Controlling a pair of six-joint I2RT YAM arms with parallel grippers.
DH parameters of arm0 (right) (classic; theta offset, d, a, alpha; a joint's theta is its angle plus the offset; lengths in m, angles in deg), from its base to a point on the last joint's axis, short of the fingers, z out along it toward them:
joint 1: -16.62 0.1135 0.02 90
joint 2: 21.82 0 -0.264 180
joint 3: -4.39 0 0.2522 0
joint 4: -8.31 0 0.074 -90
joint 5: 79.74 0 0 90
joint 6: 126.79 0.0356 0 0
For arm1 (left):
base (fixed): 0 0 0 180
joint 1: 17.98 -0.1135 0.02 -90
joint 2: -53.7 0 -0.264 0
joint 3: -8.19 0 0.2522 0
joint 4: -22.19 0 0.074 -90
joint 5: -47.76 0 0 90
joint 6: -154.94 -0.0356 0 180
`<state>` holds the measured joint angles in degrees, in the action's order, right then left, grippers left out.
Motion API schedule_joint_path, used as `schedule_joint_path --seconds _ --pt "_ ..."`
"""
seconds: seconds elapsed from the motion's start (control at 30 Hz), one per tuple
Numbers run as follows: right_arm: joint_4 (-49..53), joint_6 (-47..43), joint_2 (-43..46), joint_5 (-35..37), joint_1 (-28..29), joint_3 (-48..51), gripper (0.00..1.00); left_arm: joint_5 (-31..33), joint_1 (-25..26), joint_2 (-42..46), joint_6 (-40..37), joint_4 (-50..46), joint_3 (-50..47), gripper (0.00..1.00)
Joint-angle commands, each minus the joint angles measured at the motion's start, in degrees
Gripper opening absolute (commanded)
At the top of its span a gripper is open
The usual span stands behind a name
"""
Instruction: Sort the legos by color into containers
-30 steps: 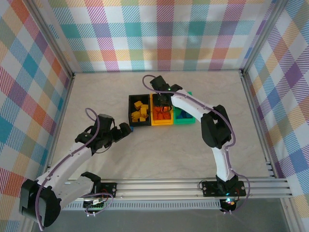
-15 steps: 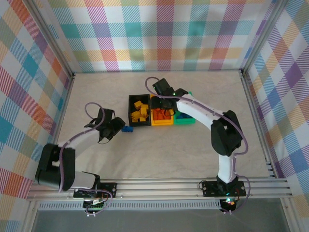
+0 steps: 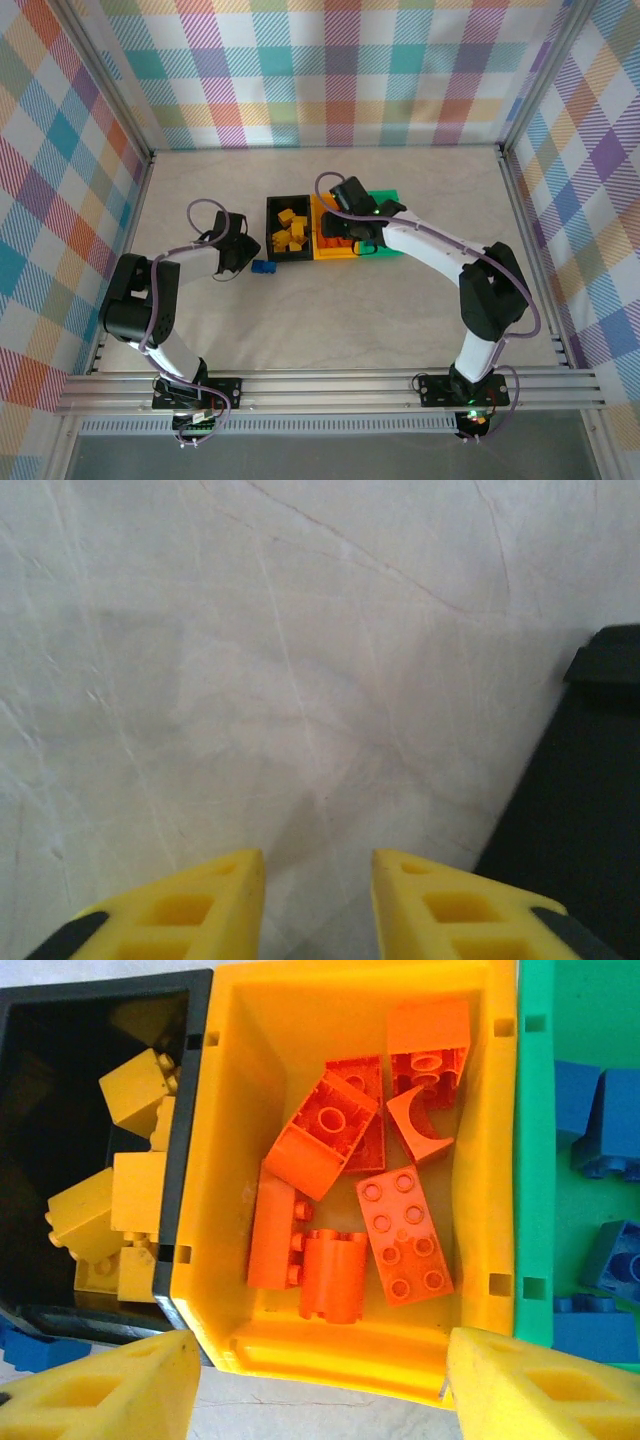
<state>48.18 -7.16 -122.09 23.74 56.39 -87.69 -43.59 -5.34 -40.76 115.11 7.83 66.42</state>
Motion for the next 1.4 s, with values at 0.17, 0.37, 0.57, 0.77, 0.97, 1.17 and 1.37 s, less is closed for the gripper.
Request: schedule_joint_path --seconds 0.17,0.37,0.57,0.77,0.97,1.17,1.37 --pt "-2.5 1.3 1.6 0.7 -0.4 0.8 0.66 -5.2 3.4 3.2 0.9 2.8 -8.1 0.21" --pt "-2.8 2.0 1.5 -0.3 -0.3 1.6 0.64 -9.1 7.5 2.9 1.4 5.6 -8.2 0.22" --pt "-2.6 1.6 2.9 -1.6 -0.2 3.1 0.63 -11.1 9.6 7.4 3.0 5.2 -12.9 0.21" --pt "-3.1 -0.3 3.6 -5.3 2.2 5.7 0.65 -14.2 13.7 12.9 5.4 4.8 -17.1 0.23" --pt "-5.1 -3.2 3.4 -11.9 8.1 9.0 0.73 -18.1 16.4 18.3 7.1 4.3 -22.6 0.28" --pt "-6.1 -4.5 -1.3 -12.9 14.1 6.4 0.8 -10.6 15.1 35.2 6.7 -10.2 -24.7 0.49" --pt "-0.9 -3.5 -8.0 -8.2 18.3 0.6 0.82 -0.9 11.7 54.9 3.1 -30.1 -19.9 0.87"
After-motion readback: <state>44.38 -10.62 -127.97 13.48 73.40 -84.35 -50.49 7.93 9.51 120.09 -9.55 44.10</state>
